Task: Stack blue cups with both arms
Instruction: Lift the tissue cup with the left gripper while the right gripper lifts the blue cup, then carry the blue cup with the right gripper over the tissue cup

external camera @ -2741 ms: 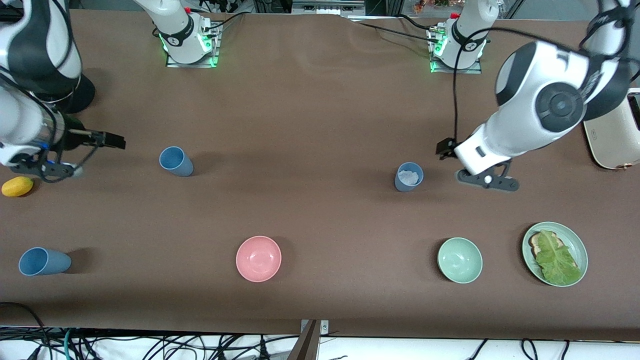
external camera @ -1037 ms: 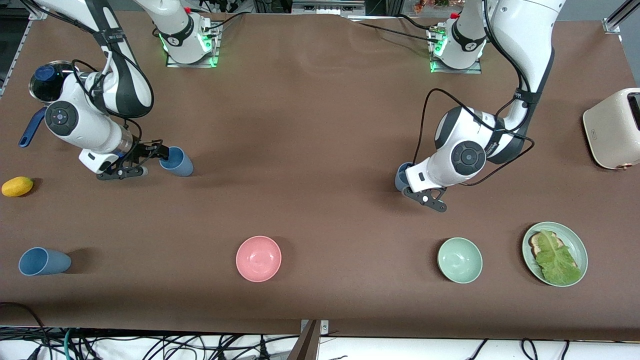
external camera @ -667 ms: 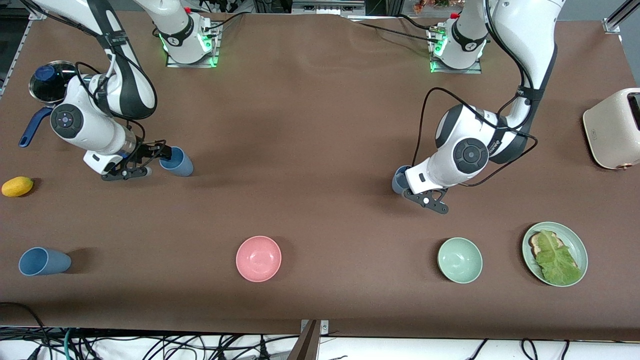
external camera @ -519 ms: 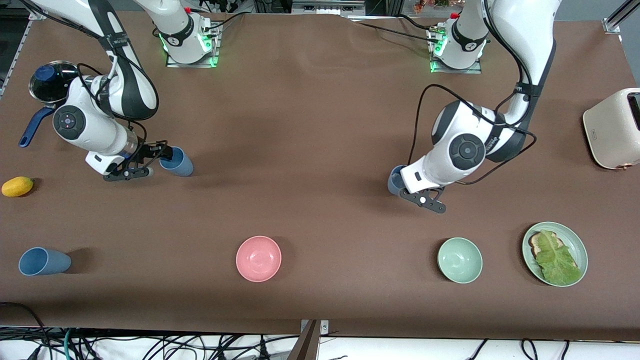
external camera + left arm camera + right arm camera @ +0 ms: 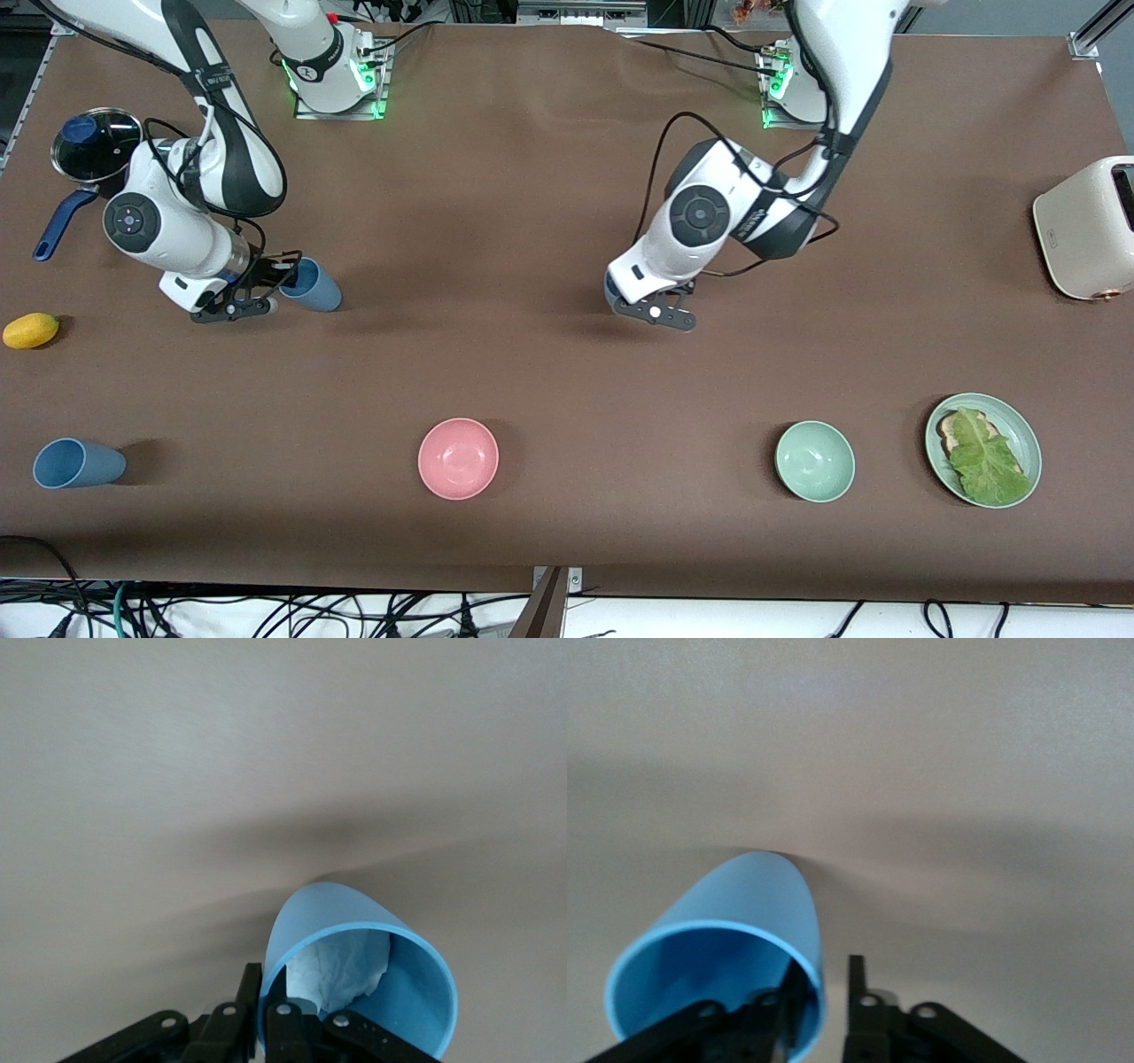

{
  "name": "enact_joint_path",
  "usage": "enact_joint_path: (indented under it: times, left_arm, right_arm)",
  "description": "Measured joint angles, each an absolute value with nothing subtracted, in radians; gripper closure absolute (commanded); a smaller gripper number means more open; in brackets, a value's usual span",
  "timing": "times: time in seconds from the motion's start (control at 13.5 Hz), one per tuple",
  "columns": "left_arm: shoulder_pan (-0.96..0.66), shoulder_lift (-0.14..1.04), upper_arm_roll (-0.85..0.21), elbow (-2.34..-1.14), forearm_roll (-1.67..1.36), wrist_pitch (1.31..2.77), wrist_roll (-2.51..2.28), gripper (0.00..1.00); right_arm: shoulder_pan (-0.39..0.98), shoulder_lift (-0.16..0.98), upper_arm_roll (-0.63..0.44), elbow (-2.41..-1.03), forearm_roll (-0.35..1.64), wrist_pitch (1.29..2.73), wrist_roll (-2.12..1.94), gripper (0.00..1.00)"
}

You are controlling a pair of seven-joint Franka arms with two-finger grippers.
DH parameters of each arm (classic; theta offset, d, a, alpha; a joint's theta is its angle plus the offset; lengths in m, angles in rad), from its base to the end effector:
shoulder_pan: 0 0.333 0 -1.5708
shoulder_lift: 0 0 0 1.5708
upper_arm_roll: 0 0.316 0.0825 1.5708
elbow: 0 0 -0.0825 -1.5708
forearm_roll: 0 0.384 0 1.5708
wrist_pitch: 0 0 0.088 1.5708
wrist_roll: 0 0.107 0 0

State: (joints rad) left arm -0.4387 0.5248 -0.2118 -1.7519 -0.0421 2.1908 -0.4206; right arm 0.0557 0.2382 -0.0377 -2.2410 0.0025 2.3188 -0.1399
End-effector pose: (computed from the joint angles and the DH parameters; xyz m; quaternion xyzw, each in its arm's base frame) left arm 0.5271 -0.3883 0.2716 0.9928 -0.0898 -0.0681 0.0408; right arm 0.5257 0.0093 0.2490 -0.9937 -0.0779 0.0801 0.0013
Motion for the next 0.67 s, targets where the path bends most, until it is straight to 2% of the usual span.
enact_joint_path:
  times: [0.07, 0.15, 0.22, 0.3, 0.52, 0.67]
  left_arm:
    - [-0.458, 0.545, -0.212, -1.749, -0.042, 2.211, -0.458, 1.00]
    - [-0.472, 0.559, -0.212, -1.746, -0.042, 2.219, -0.478, 0.67]
    - [-0.480, 0.569, -0.212, -1.744, -0.042, 2.221, -0.487, 0.04]
    - [-0.484, 0.573, -0.212, -1.741, -0.042, 2.221, -0.488, 0.00]
    - [-0.478, 0.565, -0.207, -1.710, -0.042, 2.217, -0.487, 0.00]
    - [-0.455, 0.518, -0.199, -1.676, -0.042, 2.149, -0.487, 0.00]
  right_arm:
    - [0.056, 0.235, -0.034, -2.237, 0.007, 2.317, -0.140, 1.00]
    - [0.059, 0.232, -0.030, -2.231, 0.006, 2.317, -0.140, 1.00]
    - [0.064, 0.232, -0.029, -2.222, 0.005, 2.315, -0.140, 1.00]
    - [0.070, 0.233, -0.027, -2.204, 0.005, 2.295, -0.140, 1.00]
    - [0.116, 0.235, -0.012, -2.059, 0.005, 2.108, -0.065, 1.00]
    - [0.178, 0.242, -0.007, -1.945, 0.006, 1.992, 0.043, 1.00]
